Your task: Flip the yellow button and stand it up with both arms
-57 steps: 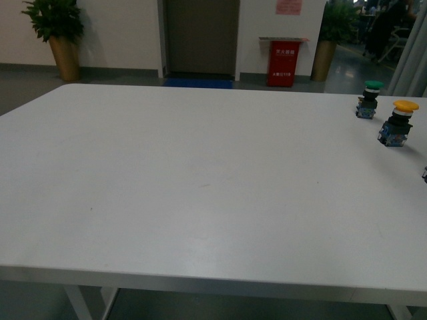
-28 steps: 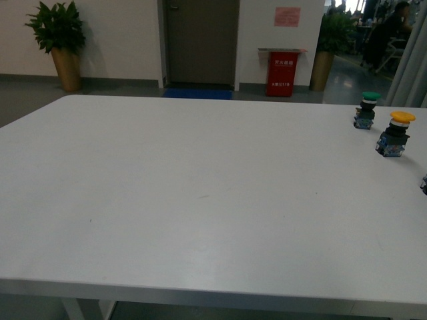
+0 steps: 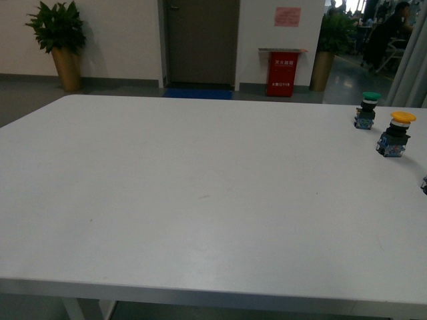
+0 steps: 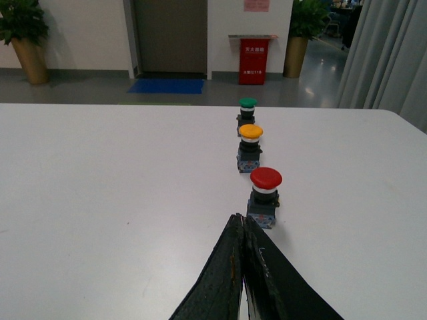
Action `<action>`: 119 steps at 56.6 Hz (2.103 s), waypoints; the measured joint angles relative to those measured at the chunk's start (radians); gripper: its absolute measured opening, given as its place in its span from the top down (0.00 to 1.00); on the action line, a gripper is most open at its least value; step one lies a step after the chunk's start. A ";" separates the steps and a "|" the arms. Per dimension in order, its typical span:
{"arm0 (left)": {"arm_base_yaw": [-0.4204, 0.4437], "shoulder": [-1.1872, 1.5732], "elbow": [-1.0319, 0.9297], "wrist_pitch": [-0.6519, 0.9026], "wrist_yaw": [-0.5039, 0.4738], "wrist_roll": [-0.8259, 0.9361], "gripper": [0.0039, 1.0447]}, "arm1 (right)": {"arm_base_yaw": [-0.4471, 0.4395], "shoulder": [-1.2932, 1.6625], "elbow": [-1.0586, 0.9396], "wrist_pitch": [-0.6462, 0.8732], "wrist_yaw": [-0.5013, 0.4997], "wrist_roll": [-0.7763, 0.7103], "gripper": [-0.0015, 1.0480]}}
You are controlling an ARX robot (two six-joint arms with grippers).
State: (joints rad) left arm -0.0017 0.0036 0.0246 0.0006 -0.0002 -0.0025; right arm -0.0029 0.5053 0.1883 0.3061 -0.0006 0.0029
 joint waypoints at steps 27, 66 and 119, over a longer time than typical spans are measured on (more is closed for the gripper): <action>0.000 0.000 0.000 0.000 0.000 0.000 0.06 | 0.000 -0.163 -0.116 -0.040 0.000 0.000 0.97; 0.000 0.000 0.000 0.000 -0.001 0.000 0.06 | 0.000 -0.470 -0.182 -0.298 0.000 -0.001 0.97; 0.000 0.000 0.000 0.000 0.000 0.000 0.06 | 0.000 -0.501 -0.182 -0.305 0.000 -0.002 0.07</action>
State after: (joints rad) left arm -0.0017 0.0032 0.0246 0.0006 -0.0002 -0.0025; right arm -0.0029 0.0044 0.0067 0.0013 -0.0010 0.0013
